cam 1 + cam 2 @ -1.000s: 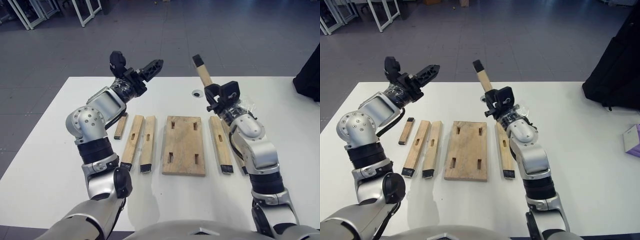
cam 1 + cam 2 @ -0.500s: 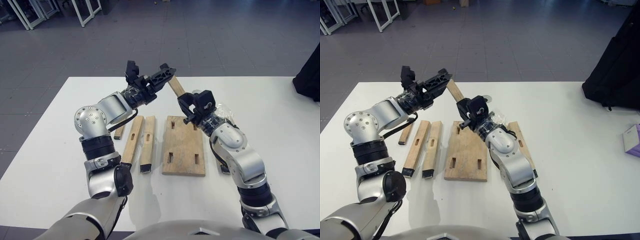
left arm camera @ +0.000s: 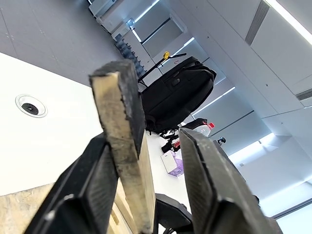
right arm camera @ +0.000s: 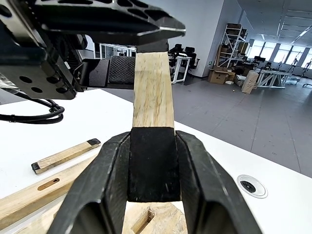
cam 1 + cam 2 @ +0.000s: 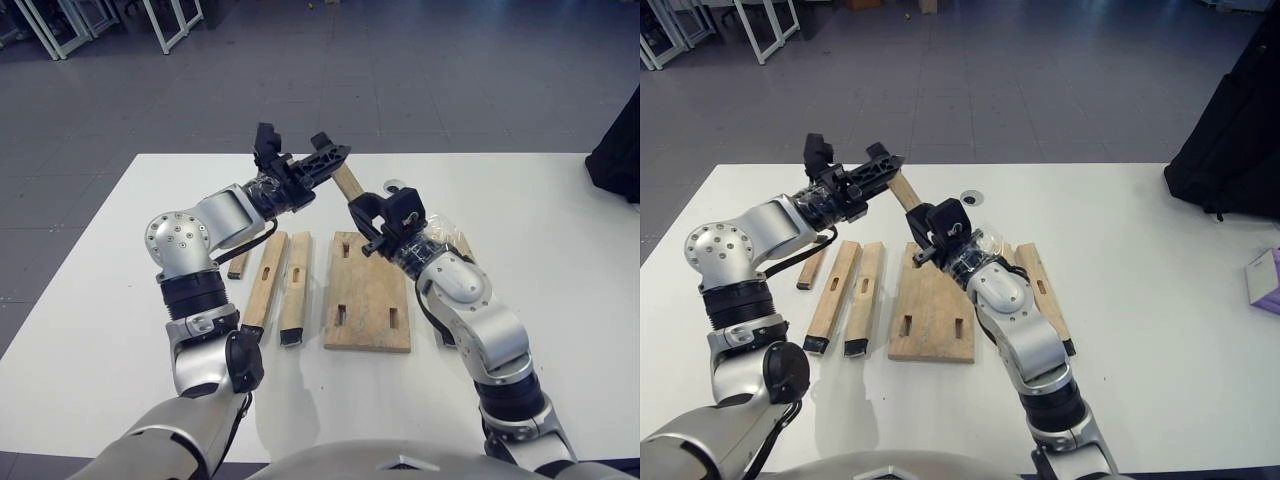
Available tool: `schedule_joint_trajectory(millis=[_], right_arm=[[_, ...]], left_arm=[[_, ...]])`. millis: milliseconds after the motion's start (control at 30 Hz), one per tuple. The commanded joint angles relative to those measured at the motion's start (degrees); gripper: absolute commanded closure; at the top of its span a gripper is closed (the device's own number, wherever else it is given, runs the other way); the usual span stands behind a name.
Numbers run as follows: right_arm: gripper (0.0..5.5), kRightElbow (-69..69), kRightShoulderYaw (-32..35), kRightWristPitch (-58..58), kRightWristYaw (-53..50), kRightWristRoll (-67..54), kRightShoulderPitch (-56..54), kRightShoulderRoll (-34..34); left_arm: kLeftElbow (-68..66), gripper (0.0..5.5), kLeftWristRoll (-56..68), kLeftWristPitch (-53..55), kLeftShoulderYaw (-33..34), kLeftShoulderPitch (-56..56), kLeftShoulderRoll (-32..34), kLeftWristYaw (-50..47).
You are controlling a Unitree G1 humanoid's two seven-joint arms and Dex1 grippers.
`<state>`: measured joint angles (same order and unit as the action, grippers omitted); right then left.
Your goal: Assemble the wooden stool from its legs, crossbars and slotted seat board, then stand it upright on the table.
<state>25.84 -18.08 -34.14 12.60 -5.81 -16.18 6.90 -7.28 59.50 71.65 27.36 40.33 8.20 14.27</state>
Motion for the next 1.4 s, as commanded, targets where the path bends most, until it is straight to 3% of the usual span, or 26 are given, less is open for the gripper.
schedule_joint_trajectory(millis=[33,200,400,600,767,900,1100,1400], right_arm=[[4.22,-0.54,-0.29,-1.3,0.38,0.42,-0.27,-0.13],[4.22,-0.56,-0.8,-1.11,0.97,0.53,-0.17,0.03],[4.22,-1.17,-0.1,-0.58,0.57,1.03,-0.24,0.02],[2.92,-0.29,1.32,-1.4,0.88,0.09,0.14,-0.3],[2.03,3.92,4.23,-3.41,-2.99,0.27,4.84,-1.47],[1.3,4.06,6.98,-3.4,-10.28,3.68,8.59,-3.94],[1.3,5.47,7.47,-4.3,-14.0,5.79,12.43,-4.96],[1.3,6.45,7.38,-4.81,-14.72,6.29,13.92,-6.02]], left_arm=[[-0.77,4.18,1.85,0.61,0.39,0.68,-0.36,-1.78],[-0.69,4.94,4.99,1.87,1.92,-0.18,-2.84,-6.01],[0.14,5.05,5.98,2.96,1.09,-0.94,-1.45,-7.12],[3.2,5.08,1.28,-3.88,-0.75,-3.2,2.05,-5.25],[13.19,5.08,-7.11,-10.46,-2.11,-7.85,9.44,-8.25],[31.07,5.08,-15.78,-13.41,-7.17,-22.75,9.54,-14.65],[33.41,5.08,-28.0,-22.73,-15.27,-33.84,9.35,-14.34],[25.91,5.08,-33.7,-29.97,-15.97,-35.81,9.15,-10.41]])
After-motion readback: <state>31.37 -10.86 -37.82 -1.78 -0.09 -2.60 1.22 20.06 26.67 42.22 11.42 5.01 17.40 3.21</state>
